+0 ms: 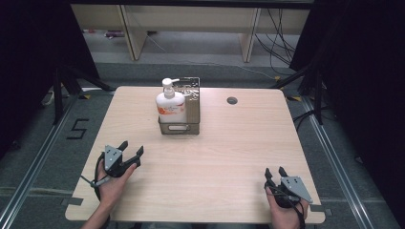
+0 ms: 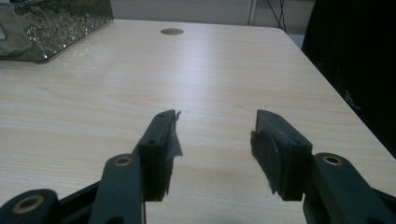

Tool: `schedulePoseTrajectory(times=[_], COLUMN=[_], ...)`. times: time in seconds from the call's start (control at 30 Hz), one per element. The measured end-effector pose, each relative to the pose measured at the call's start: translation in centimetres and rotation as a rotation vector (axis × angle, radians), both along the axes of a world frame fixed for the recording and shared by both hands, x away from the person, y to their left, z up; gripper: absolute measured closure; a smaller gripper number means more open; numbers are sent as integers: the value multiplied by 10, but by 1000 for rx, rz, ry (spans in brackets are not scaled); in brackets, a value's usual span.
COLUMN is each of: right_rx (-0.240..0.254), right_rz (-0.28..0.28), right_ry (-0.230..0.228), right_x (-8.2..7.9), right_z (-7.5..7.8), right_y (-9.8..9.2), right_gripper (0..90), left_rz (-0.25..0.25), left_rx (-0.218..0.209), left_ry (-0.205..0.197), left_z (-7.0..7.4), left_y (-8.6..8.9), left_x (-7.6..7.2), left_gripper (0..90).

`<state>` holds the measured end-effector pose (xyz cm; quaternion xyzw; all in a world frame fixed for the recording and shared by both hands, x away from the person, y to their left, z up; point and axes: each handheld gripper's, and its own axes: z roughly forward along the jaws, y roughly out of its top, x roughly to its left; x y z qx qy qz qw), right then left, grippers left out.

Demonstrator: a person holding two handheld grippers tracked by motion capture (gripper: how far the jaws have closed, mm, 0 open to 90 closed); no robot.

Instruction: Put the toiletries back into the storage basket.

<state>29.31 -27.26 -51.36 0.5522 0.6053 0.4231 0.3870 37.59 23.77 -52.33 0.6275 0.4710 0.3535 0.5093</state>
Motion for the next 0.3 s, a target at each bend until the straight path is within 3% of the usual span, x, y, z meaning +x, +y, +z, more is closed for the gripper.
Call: schedulePoseTrajectory(times=[0.17, 0.3], right_rx=[-19, -22], right_rz=[10, 0], right_ry=[-19, -2], right_x=[1, 0], right_z=[0, 0], right_y=[1, 2], right_gripper=[500, 498], left_rz=[4, 1], left_rx=[2, 3], left_ry=[-2, 1], left_z=[0, 0], left_y=[0, 0], left_x=[0, 0], left_gripper=[329, 331])
